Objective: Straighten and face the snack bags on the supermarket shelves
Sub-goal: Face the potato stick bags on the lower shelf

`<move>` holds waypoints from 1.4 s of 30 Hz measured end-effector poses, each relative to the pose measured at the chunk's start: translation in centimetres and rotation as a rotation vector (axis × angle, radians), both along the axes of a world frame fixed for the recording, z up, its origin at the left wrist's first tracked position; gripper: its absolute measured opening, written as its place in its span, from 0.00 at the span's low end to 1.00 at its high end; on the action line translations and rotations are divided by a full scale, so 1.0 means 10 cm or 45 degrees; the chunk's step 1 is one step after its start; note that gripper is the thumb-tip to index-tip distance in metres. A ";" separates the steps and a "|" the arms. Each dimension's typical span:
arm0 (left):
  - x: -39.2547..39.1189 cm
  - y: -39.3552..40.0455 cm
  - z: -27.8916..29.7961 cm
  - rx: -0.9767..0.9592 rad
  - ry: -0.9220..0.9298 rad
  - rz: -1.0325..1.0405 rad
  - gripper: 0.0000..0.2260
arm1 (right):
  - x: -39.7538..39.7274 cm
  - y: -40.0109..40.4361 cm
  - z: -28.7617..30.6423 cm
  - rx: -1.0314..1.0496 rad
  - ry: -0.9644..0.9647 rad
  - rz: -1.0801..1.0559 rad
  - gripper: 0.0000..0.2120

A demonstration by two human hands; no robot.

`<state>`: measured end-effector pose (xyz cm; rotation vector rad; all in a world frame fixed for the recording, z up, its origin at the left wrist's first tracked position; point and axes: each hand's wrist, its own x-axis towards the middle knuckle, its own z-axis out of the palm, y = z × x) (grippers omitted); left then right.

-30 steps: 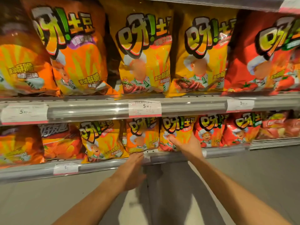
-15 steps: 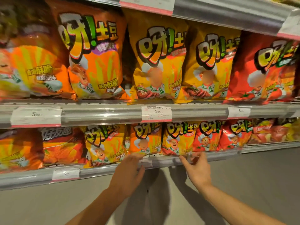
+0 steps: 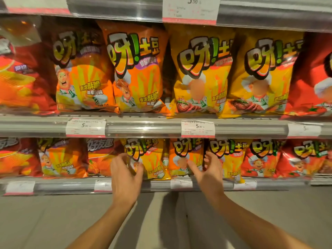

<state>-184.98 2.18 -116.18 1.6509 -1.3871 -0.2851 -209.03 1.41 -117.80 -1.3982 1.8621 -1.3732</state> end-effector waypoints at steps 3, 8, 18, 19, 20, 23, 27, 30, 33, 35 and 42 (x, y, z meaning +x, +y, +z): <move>0.07 -0.03 -0.03 0.159 0.147 -0.043 0.22 | 0.06 -0.04 -0.03 -0.150 0.042 -0.010 0.44; 0.15 -0.17 -0.05 0.423 0.334 -0.201 0.34 | 0.07 -0.20 -0.14 -0.196 -0.058 0.110 0.46; 0.16 -0.33 -0.19 0.477 0.546 -0.263 0.39 | -0.12 -0.59 -0.47 -0.045 -0.257 0.302 0.43; 0.15 -0.35 -0.21 0.481 0.559 -0.261 0.40 | -0.12 -0.59 -0.47 -0.031 -0.261 0.292 0.43; 0.15 -0.36 -0.23 0.479 0.561 -0.254 0.40 | -0.11 -0.59 -0.47 -0.017 -0.260 0.277 0.42; 0.12 -0.40 -0.26 0.459 0.557 -0.220 0.37 | -0.06 -0.57 -0.44 0.022 -0.190 0.219 0.43; 0.10 -0.43 -0.28 0.432 0.571 -0.191 0.35 | -0.04 -0.52 -0.44 0.018 -0.113 0.163 0.42; 0.11 -0.44 -0.25 0.441 0.592 -0.175 0.39 | -0.01 -0.49 -0.44 0.006 -0.134 0.128 0.41; 0.09 -0.42 -0.19 0.440 0.590 -0.169 0.43 | 0.02 -0.46 -0.41 0.014 -0.113 0.077 0.38; 0.07 -0.39 -0.14 0.440 0.586 -0.175 0.44 | 0.03 -0.44 -0.37 -0.013 -0.129 0.055 0.36; 0.12 -0.31 0.02 0.491 0.616 -0.221 0.41 | 0.00 -0.34 -0.29 -0.177 -0.048 0.116 0.33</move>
